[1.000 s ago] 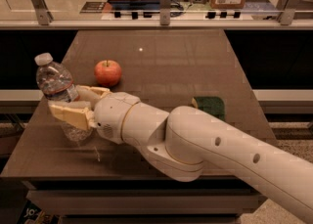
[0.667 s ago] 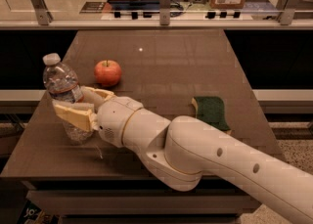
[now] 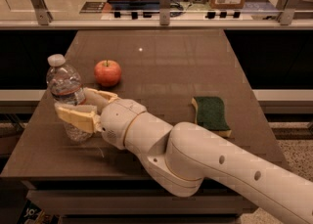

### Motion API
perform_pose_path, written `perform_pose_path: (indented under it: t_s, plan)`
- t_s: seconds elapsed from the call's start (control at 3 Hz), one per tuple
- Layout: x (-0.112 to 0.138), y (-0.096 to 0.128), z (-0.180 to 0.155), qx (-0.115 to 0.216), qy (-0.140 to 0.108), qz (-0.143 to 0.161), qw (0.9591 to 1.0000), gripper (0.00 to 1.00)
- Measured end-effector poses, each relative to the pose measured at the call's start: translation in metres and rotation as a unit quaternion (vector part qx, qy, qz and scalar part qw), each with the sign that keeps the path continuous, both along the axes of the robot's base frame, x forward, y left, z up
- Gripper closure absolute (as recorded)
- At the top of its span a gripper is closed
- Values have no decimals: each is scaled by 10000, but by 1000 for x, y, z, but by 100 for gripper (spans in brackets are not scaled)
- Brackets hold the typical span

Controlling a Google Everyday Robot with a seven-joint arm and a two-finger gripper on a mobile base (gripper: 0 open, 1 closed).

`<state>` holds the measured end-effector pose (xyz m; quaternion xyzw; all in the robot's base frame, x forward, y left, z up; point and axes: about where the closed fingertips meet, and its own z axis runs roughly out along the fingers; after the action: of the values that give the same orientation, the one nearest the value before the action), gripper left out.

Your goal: Place water bottle upright

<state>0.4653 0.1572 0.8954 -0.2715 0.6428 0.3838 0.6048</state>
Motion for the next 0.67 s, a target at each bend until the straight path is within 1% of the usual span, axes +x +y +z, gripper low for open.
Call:
perform_pose_path:
  t_s: [0.33,0.67]
  plan:
    - [1,-11,-1,-117,-46,-336,9994,100]
    - [1,-18,-2,-212,-74,-543,9983,84]
